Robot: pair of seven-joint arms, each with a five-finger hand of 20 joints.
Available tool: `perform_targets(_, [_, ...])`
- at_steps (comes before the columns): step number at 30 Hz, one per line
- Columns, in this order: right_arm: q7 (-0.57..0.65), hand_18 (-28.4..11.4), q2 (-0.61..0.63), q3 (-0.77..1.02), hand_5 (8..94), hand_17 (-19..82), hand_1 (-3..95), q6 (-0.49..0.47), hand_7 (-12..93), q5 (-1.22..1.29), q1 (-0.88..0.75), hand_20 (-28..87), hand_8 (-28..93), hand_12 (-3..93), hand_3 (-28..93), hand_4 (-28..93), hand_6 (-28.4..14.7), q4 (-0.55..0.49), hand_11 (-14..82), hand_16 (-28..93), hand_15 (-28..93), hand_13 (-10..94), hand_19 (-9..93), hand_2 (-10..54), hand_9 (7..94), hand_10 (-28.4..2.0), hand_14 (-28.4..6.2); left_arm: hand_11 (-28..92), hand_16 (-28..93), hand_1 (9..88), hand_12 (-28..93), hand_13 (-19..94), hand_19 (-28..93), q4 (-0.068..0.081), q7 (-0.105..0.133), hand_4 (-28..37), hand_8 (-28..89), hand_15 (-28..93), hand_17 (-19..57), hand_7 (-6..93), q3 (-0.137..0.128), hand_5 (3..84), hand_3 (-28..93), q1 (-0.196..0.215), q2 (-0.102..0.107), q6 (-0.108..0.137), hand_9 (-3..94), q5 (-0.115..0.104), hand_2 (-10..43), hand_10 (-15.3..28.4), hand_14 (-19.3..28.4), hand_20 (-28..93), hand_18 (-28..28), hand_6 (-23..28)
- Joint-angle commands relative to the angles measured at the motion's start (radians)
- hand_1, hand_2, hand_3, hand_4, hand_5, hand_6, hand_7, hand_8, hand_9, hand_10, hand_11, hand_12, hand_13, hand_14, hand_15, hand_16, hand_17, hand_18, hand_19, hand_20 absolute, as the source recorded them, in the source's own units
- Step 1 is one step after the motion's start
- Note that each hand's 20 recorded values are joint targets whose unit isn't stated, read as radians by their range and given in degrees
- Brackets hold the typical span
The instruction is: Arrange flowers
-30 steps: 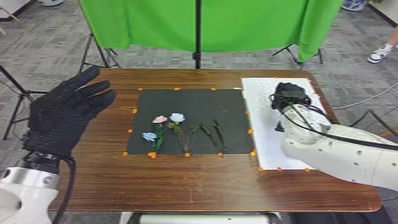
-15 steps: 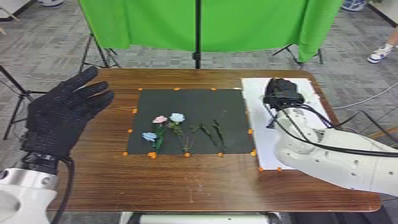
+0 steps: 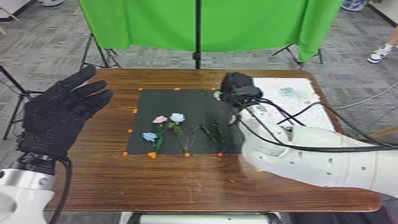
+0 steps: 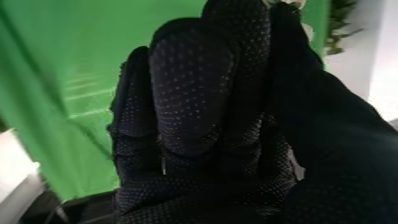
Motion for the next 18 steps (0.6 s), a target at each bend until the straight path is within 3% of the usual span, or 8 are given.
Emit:
perform_targets(1, [0.006, -16.1, -0.084, -0.058, 88.7, 39, 53.2, -0.001, 14, -0.003, 0.007, 7, 3, 21.1, 67, -28, 4.5, -0.065, 24.4, 21, 56, 87, 91, -9.5, 93.7, -5.6, -1.8, 27, -9, 23.7, 11, 24, 62, 0.013, -0.012, -22.4, -10, 50, -9.4, 15.5, -0.003, 36.6, 76, -0.016, 0.004, -0.017, 32.0, 0.006, 7.9, 21.8, 28.4, 2, 28.4, 10.6])
perform_targets(18, [0.045, -16.3, -0.163, -0.140, 88.3, 39, 52.3, 0.019, 14, 0.030, 0.069, 7, 3, 20.7, 67, -28, 4.6, -0.011, 24.4, 21, 57, 87, 91, -9.5, 93.7, -5.7, -2.1, 27, -9, 23.7, 11, 24, 62, 0.030, 0.015, -22.2, -10, 50, -9.3, 15.5, 0.009, 36.6, 76, -0.031, 0.027, -0.033, 32.1, 0.002, 7.9, 21.9, 28.4, 2, 28.4, 10.5])
